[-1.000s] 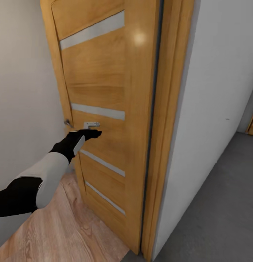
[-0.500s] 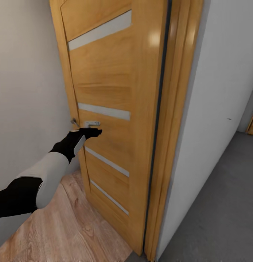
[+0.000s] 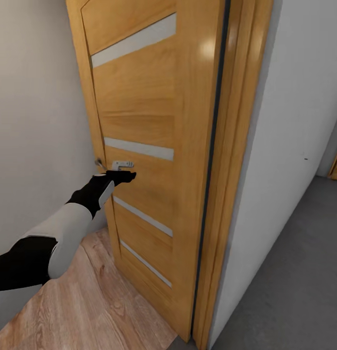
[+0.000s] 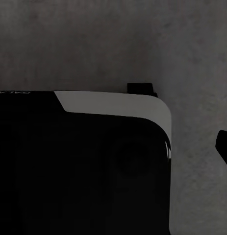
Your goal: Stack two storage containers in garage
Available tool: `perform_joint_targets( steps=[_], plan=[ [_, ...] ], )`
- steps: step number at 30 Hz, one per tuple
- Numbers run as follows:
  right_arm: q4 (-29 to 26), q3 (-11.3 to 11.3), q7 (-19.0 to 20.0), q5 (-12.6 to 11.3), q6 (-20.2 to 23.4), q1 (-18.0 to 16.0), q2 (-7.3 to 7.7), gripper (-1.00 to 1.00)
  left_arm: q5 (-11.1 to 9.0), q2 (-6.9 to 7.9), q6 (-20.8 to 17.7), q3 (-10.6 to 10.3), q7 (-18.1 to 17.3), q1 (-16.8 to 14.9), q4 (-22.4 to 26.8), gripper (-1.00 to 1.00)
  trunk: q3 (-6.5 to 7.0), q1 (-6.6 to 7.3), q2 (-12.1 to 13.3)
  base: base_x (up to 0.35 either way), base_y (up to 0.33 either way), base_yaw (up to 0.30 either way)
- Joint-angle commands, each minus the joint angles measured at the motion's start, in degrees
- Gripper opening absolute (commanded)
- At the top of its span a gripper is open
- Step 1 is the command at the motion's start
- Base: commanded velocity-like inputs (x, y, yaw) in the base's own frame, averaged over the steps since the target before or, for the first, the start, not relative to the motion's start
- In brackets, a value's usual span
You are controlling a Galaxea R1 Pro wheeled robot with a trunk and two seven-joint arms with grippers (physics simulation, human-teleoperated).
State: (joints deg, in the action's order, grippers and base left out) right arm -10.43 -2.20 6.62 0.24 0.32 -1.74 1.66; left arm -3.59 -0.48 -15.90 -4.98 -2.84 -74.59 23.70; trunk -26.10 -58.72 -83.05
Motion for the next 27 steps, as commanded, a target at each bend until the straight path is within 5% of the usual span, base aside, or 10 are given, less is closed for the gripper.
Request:
perform_joint_targets(
  steps=[1, 21, 27],
  plan=[
    [0.0, -0.2, 0.3, 0.0, 0.0, 0.0, 0.01, 1.00, -0.4, 0.06, -0.3, -0.3, 0.1, 0.0, 0.1, 1.00, -0.06, 0.00, 0.0, 0.049, 0.004, -0.007],
    [0.0, -0.2, 0.4, 0.1, 0.0, 0.0, -0.06, 1.00, -0.4, 0.07, -0.2, -2.8, 0.2, 0.0, -0.2, 1.00, -0.06, 0.00, 0.0, 0.234, 0.072, -0.101],
    [0.0, -0.3, 0.4, 0.2, 0.0, 0.0, -0.07, 1.00, -0.5, 0.19, -0.1, -2.9, 0.2, 0.0, 0.1, 1.00, -0.06, 0.00, 0.0, -0.103, 0.007, -0.005]
  ],
)
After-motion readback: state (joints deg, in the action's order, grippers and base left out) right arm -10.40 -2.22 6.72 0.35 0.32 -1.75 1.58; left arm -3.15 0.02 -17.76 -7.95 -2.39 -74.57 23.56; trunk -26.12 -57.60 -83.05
